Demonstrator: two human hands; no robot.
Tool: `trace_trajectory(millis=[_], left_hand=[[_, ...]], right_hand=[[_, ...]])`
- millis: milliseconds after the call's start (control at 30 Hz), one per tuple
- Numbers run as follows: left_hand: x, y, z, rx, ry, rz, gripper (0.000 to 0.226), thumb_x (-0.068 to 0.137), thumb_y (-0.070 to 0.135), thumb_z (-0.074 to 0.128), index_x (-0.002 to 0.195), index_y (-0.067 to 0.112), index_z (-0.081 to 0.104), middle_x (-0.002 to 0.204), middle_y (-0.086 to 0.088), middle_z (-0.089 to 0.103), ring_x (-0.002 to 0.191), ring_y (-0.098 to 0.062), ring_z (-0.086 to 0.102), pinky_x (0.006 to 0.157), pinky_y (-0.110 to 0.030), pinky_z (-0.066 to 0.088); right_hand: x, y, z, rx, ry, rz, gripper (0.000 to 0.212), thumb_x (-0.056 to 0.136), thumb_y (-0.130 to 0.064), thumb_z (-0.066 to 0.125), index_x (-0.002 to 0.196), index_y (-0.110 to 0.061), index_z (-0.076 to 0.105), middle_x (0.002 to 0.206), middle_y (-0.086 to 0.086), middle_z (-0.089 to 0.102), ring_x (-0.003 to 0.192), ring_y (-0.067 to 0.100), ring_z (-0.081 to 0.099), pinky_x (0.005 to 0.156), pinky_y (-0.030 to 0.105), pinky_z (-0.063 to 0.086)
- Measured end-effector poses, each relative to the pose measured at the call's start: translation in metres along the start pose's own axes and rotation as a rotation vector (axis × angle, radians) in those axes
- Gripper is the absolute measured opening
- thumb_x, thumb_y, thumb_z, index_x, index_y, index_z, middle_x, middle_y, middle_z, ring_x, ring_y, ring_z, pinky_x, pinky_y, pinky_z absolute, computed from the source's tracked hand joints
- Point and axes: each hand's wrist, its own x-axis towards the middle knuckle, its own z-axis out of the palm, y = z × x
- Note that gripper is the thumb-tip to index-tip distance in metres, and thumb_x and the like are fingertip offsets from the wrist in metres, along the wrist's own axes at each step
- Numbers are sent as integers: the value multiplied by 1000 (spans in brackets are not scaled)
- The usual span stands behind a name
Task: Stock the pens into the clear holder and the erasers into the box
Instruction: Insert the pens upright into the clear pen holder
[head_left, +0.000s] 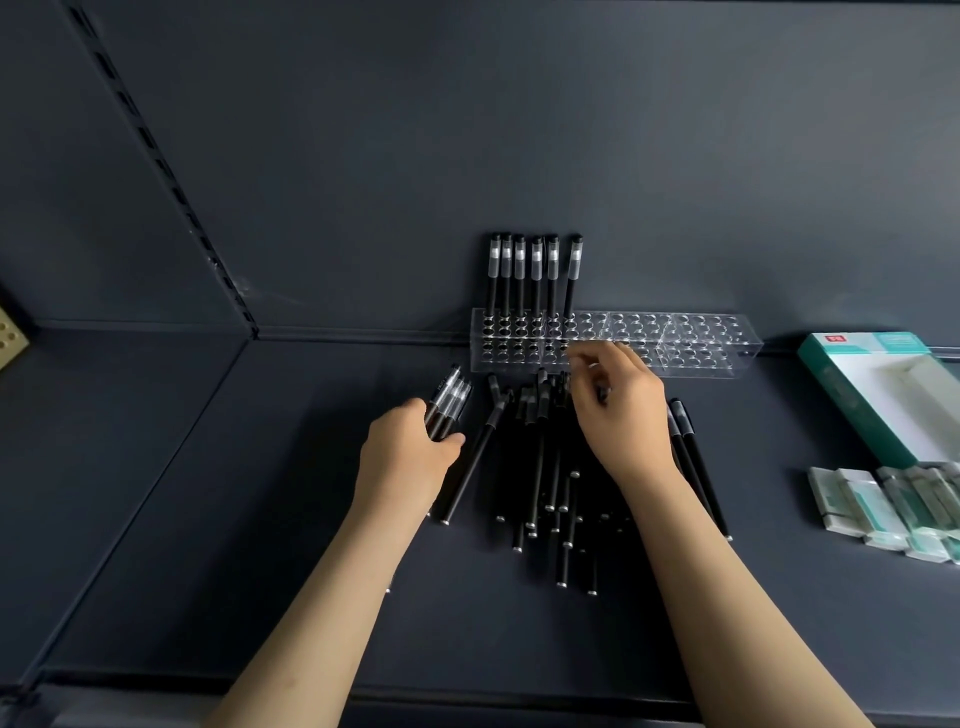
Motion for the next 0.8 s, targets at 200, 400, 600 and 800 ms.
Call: trace_trajectory(millis=[200,400,600,800], left_hand=[[4,-3,-3,-30,-17,30,44,89,24,66,67,8,31,61,-1,34,50,-15,28,45,-24,25],[16,-9,-28,-469,-218,-86,21,85,32,72,93,13,70,82,-7,68,81,-17,61,77,-32,48],[19,30,-41,-625,-392,35,13,89,26,70,101,20,72,103,3,74,101,-8,67,92,-25,48],[28,59,-37,-685,-488,125,15,90,23,67,104,18,71,97,4,75,91,-5,70,79,-20,50]], right_hand=[[0,0,-2,-13,-24,-1,17,93,-7,58,105,-14,68,96,-7,63,78,8,60,70,24,50],[1,-6,-5,1,-80,-21,18,94,-21,63,111,-17,68,97,-11,67,87,1,61,81,26,52],[18,-46,-11,453,-330,199,27,94,-29,64,118,-19,69,99,-10,73,91,1,67,80,17,51],[39,-55,-14,798,-278,384,14,90,-11,68,104,-15,67,84,-3,68,75,9,62,70,25,50]])
